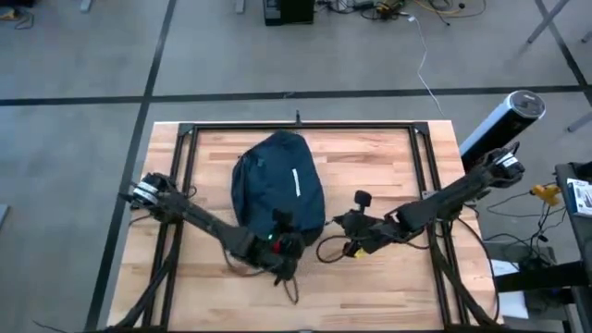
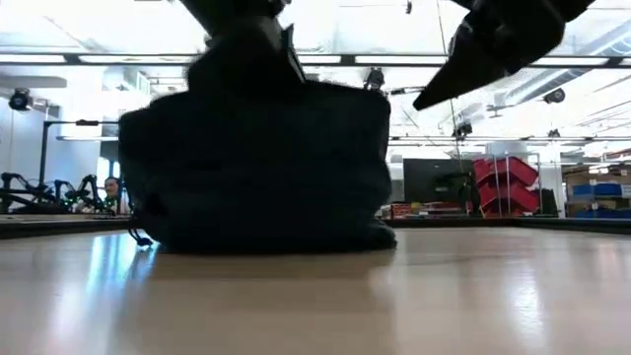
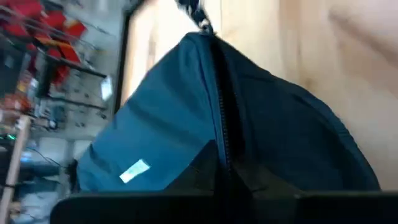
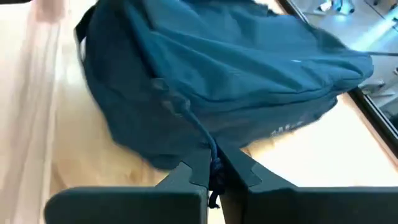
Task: Unpack backpack
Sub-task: Open the blue backpack
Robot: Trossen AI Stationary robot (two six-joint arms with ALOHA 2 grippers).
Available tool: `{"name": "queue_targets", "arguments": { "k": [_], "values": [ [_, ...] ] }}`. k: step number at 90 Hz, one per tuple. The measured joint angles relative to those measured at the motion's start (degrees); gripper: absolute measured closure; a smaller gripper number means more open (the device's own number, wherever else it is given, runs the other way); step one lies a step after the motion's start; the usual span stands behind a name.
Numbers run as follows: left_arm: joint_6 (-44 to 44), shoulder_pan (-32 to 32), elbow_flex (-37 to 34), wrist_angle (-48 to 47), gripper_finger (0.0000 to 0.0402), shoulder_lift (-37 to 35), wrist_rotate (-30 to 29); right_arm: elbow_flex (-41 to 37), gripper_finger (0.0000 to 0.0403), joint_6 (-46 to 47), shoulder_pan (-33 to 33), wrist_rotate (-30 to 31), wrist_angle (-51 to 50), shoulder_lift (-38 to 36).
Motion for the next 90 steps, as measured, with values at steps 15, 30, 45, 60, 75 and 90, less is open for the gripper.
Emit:
{"name": "queue_targets", "arguments": {
  "k": [15, 30, 45, 60, 75, 90],
  "values": [
    [-1.28, -4.68, -0.04, -0.42, 0.0401, -3.35, -2.86, -0.73, 0.0403, -4.3, 0.0, -5.26, 7.4, 2.79],
    [-2.9, -8.67, -0.45, -2.0, 0.0401, -6.38, -4.34, -0.84, 0.0403, -9.41, -0.7, -6.05, 10.49, 5.84],
    [-4.72, -13.07, -2.33, -1.83, 0.0401, -9.15, -6.53, -1.03, 0.0403, -14.96, -3.2, -5.65, 14.63, 7.38],
    [-7.84, -17.59, -5.39, -1.57, 0.0401, -12.78, -10.79, -2.1, 0.0403, -22.03, -6.79, -5.14, 19.84, 7.74],
    [-8.84, -21.92, -9.3, 0.81, 0.0402, -17.31, -14.15, -3.23, 0.0403, -26.22, -13.27, -3.99, 22.96, 7.74],
    [-10.06, -23.83, -14.05, 3.25, 0.0402, -22.16, -15.73, -3.36, 0.0403, -29.31, -22.11, -4.42, 23.07, 7.74]
  ]
}}
